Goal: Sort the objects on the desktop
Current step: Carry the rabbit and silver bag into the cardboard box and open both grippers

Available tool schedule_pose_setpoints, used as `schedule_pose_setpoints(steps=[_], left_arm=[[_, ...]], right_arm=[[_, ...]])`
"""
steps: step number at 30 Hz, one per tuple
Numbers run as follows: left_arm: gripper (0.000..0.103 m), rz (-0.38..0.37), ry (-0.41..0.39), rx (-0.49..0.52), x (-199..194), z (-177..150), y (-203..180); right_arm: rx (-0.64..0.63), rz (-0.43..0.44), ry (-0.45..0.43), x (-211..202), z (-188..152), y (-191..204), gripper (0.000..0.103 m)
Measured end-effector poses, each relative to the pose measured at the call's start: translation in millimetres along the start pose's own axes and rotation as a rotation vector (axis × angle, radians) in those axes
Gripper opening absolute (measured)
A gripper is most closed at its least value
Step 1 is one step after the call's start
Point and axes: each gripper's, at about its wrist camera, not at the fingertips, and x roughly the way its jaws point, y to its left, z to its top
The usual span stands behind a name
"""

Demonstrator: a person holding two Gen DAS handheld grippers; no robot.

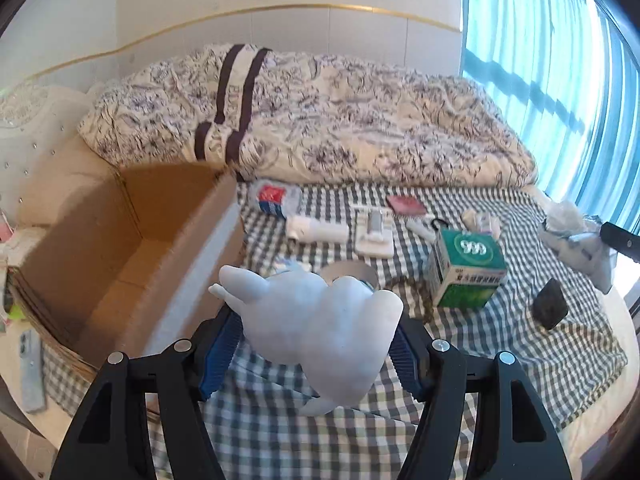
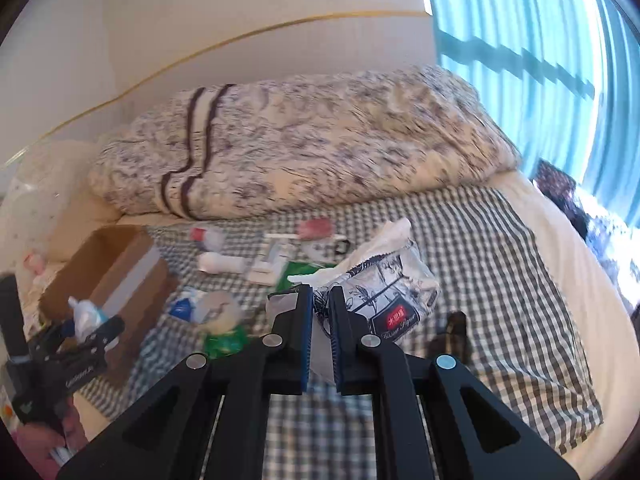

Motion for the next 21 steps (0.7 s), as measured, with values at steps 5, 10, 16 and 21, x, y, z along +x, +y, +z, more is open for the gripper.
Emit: schedule_pose_setpoints(steps=[5, 10, 16, 21], left_arm=[[0.069, 0.017, -0.058, -0.019, -32.2, 30.4, 35.1], [0.069, 0.062, -0.119, -0.029, -63.8, 47.9, 87.5], [0.069, 0.119, -0.066, -0.053, -47.1, 40.9, 150.8], [0.069, 0.114, 0.000, -0.076, -13.1, 22.7, 182.1]], right_arm=[[-0.094, 0.073, -0.033, -11.8, 22.6, 66.6, 0.008], [-0.164, 0.214, -0.057, -5.3, 44.7, 154.4, 0.008], [-0.258, 0.390, 0.011, 42.9, 52.1, 269.1, 0.008], [-0.284, 0.446, 0.110, 96.1, 41.6, 323.9, 0.008]])
